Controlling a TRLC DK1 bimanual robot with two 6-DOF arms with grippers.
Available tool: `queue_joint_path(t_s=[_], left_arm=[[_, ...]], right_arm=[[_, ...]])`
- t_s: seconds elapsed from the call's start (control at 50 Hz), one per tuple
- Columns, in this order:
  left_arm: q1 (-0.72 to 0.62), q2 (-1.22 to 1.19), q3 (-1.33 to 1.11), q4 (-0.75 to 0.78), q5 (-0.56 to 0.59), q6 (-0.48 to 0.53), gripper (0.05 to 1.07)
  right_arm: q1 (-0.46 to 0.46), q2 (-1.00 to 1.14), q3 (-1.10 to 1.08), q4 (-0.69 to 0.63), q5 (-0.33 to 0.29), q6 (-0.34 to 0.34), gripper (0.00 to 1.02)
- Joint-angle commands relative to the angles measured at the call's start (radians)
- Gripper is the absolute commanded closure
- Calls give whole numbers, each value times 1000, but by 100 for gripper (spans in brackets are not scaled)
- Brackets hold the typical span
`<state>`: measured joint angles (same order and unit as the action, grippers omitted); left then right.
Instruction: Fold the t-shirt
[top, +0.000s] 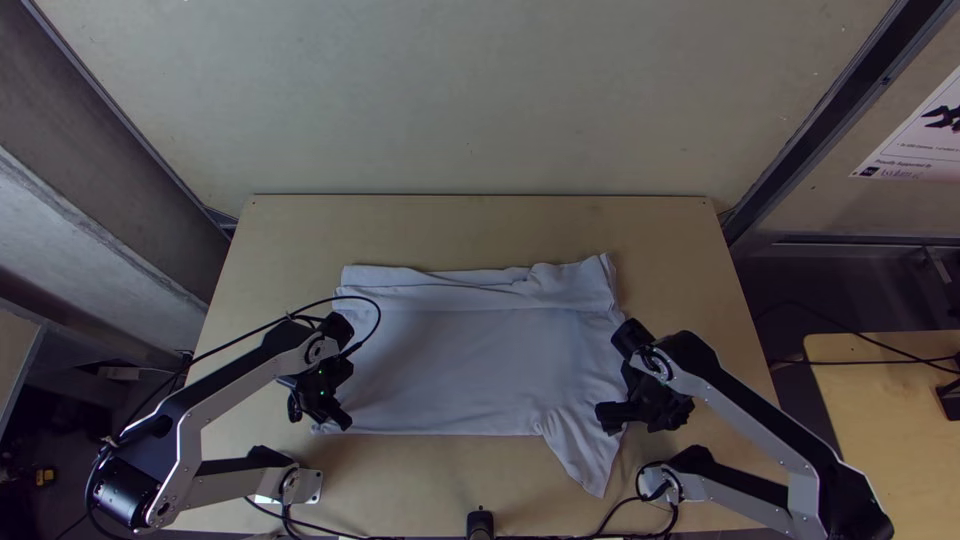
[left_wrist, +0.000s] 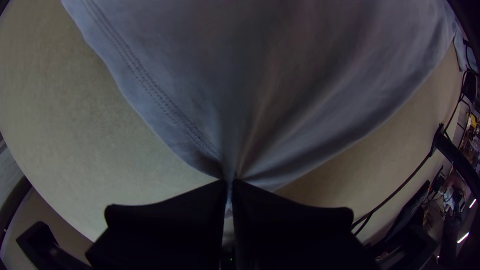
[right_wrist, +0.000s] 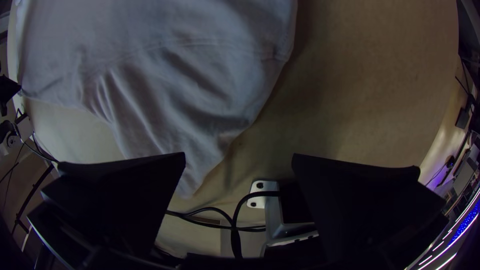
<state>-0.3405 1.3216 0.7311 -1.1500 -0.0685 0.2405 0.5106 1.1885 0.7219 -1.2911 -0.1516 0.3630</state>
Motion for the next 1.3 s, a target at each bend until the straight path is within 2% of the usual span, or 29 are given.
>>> queue_joint_path(t_s=[0.0,0.1,0.42,0.52,0.58,0.7,0.78,0.82,0.86,0.88,1.12,1.18,1.28], left_arm=[[8,-19,-24,-11,-7,13,104],[8,-21,-25,-13,-7,8,104],[5,-32,-13,-14,-7,-4,104],[0,-33,-10,-14,-7,-12,104],[-2,-35,-10,-16,-7,-12,104],[-2,-38,-12,-20,-7,-13,104],[0,-45,-12,-24,-7,-13,104],[3,-47,-10,-27,-7,-13,104],[5,-50,-10,-30,-7,-13,104],[5,-50,-10,-31,-7,-13,104],[15,-65,-1,-31,-7,-21,104],[34,-67,19,-43,-7,-21,104],[72,-68,65,-53,-7,-15,104]], right_arm=[[9,42,-26,-1,-12,8,5],[11,76,-32,7,-34,7,10],[29,186,-44,50,-94,28,11],[28,198,-49,67,-94,33,27],[28,200,-61,78,-98,31,46],[26,234,-61,92,-108,24,67],[29,253,-59,93,-117,16,71],[39,257,-65,99,-117,8,77],[39,250,-65,121,-115,4,89],[39,244,-65,128,-115,5,100],[42,192,-29,93,-115,5,100],[0,168,-3,75,-115,-1,100],[-80,118,30,58,-115,-49,100]])
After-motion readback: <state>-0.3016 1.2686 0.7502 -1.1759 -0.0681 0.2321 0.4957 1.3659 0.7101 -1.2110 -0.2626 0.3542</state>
